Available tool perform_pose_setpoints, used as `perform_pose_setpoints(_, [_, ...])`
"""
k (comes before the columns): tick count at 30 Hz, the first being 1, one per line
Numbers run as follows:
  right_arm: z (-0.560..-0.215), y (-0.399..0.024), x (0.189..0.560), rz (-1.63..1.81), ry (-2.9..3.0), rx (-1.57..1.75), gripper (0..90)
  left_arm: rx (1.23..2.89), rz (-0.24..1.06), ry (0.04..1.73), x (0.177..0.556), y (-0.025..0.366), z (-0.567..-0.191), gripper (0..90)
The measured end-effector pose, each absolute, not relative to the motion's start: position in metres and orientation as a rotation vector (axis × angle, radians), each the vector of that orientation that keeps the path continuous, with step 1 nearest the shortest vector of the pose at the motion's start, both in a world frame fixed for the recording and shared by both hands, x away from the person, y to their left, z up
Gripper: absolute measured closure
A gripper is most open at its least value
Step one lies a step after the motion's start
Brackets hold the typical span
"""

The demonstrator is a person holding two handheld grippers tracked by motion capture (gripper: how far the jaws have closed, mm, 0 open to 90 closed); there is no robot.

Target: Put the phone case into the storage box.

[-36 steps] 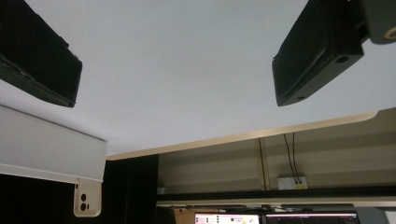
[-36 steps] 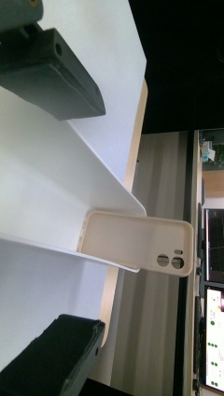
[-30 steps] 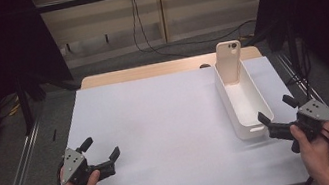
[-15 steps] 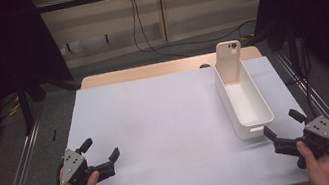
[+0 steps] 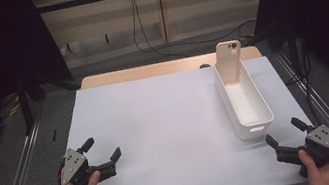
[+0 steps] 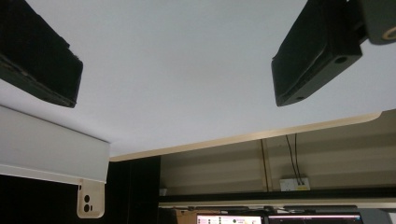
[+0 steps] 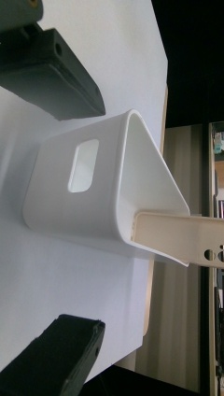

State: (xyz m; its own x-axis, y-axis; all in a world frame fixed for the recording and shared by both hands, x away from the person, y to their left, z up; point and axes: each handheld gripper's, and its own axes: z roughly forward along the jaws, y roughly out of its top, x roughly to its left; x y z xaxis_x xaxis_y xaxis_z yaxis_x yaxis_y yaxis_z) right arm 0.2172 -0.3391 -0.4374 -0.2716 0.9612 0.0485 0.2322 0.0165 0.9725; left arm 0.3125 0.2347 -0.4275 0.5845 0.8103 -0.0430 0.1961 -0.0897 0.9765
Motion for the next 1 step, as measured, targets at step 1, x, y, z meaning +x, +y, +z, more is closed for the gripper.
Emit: perform_pose_setpoints(1, [-0.4370, -0.3394, 0.2173, 1.310, 1.581, 1.247, 0.0, 1.611, 0.635, 0.867, 0.3125, 0.2340, -0.4276, 2.0])
